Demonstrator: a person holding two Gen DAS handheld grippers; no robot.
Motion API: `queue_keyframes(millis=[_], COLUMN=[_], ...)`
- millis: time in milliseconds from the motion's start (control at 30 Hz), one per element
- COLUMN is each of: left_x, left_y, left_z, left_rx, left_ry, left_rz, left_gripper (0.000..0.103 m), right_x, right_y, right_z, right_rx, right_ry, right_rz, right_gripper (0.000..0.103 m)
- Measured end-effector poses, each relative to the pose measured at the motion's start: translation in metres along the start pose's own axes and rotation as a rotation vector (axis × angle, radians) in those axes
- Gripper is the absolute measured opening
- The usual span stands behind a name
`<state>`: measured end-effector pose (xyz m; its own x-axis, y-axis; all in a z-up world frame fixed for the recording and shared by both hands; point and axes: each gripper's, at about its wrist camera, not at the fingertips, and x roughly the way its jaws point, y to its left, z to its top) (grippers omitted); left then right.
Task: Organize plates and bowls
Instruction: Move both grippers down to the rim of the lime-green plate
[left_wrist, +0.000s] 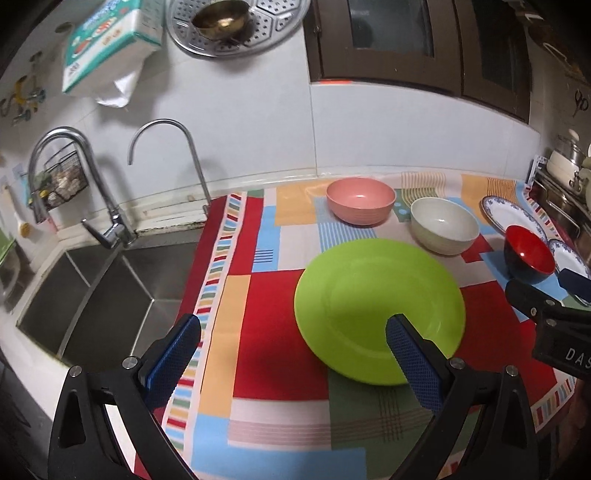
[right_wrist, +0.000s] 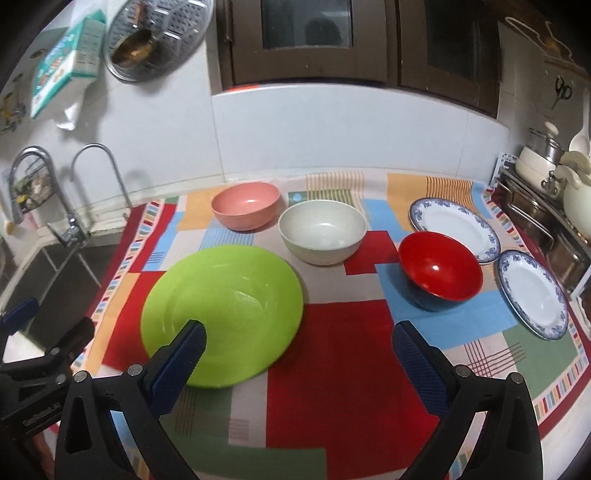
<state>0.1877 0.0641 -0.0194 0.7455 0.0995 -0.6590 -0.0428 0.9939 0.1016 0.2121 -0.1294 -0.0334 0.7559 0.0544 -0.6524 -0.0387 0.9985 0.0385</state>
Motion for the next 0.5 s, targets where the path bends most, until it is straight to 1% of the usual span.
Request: queue_keyframes(millis=[133,233,267,400,500], left_x=[0.027,0.045,0.055,0.087,0.104], left_y=[0.004,0.004,0.003,0.002,0.001], left_z=[0.009,0.015,0.017,0.020,0.019], left_rx=[0.008,0.016,0.021,0.026,0.026], left_ry=[0.033,0.057,0.073,0.145,0.192], left_rz=[-0.015,-0.025,-0.029,-0.054,-0.066], left_gripper=[0.100,0.100,0.100,0.093,0.091], right_x=[0.021,0.042,0.050,0.081,0.100], right_y=[0.006,0.007,0.008,0.009,0.008], right_z=[0.008,0.014,0.016,0.025,0.027], right_rx=[0.009,0.016,0.017,0.013,0.009], right_ry=[0.029,0.070,0.086,0.142,0.185], right_rz=[-0.003,-0.012,-0.014,-0.028,-0.039], right_gripper=[0.101,0.098,0.098,0.094,0.092])
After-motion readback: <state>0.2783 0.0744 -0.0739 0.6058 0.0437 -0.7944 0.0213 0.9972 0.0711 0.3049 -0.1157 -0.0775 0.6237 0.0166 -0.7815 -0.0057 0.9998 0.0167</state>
